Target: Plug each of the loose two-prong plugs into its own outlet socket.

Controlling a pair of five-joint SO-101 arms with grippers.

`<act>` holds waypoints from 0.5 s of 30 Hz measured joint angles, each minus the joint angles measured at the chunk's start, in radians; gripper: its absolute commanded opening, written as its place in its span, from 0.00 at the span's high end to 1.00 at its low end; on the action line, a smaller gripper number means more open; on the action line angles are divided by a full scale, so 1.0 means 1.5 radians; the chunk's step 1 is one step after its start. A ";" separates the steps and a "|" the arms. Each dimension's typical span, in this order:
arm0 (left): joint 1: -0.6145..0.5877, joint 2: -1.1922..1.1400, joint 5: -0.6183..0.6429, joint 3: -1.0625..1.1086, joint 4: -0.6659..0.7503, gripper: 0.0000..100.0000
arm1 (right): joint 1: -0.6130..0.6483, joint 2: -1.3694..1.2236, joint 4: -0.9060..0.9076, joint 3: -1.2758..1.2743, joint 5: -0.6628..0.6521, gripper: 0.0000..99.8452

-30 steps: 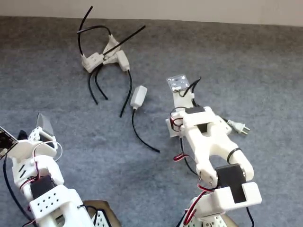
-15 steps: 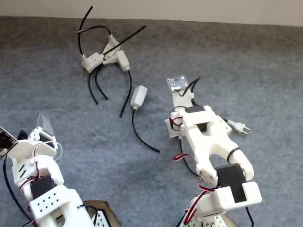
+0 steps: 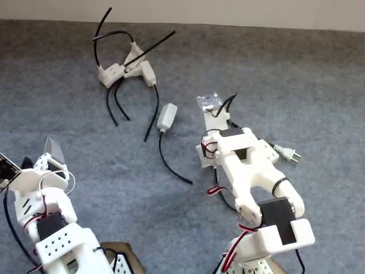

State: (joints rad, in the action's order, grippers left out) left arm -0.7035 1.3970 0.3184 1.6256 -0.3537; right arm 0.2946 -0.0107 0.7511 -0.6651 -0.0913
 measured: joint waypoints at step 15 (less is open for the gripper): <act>0.000 0.000 0.000 0.000 0.000 0.74 | -0.018 -0.003 0.021 0.020 0.000 0.97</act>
State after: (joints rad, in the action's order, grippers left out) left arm -0.7035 1.3970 0.3184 1.6256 -0.3537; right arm 0.2670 -0.0153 0.7833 -0.6345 -0.0913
